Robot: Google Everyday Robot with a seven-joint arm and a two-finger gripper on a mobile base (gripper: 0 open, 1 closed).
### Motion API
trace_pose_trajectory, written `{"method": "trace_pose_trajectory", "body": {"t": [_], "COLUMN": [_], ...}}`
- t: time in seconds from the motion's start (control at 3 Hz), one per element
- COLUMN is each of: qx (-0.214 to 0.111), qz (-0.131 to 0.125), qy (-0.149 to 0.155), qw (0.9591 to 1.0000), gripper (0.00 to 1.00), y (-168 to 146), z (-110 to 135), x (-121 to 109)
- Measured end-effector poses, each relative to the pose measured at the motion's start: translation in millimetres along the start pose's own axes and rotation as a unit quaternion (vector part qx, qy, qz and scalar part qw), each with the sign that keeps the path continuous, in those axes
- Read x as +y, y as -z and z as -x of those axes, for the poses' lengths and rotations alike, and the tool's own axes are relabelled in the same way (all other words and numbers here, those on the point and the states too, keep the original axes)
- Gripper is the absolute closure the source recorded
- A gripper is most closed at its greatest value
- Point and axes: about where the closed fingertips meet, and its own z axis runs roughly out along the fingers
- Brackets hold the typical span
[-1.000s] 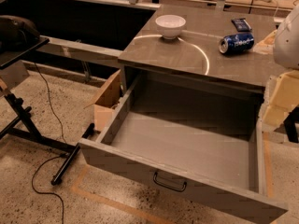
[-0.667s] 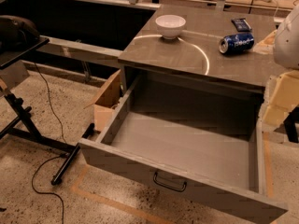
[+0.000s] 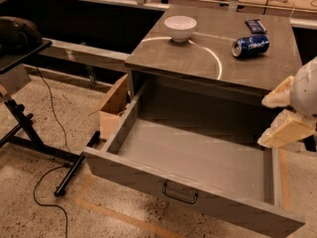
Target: Close top drawer
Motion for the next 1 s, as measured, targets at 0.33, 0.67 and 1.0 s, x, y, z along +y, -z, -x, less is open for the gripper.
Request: {"method": "trace_pose_trajectory", "body": {"t": [0.33, 0.67, 1.0], "qx": [0.000, 0.010, 0.024], "qz": [0.006, 0.021, 0.045], "qy": [-0.012, -0.014, -0.020], "qw": [0.9999, 0.9996, 0.9985], "gripper": [0.65, 0.88, 1.00], "y": [-45.5, -76.6, -97.8], "z": [-21.9, -38.6, -56.4], "x": [17.2, 35.7, 59.7]}}
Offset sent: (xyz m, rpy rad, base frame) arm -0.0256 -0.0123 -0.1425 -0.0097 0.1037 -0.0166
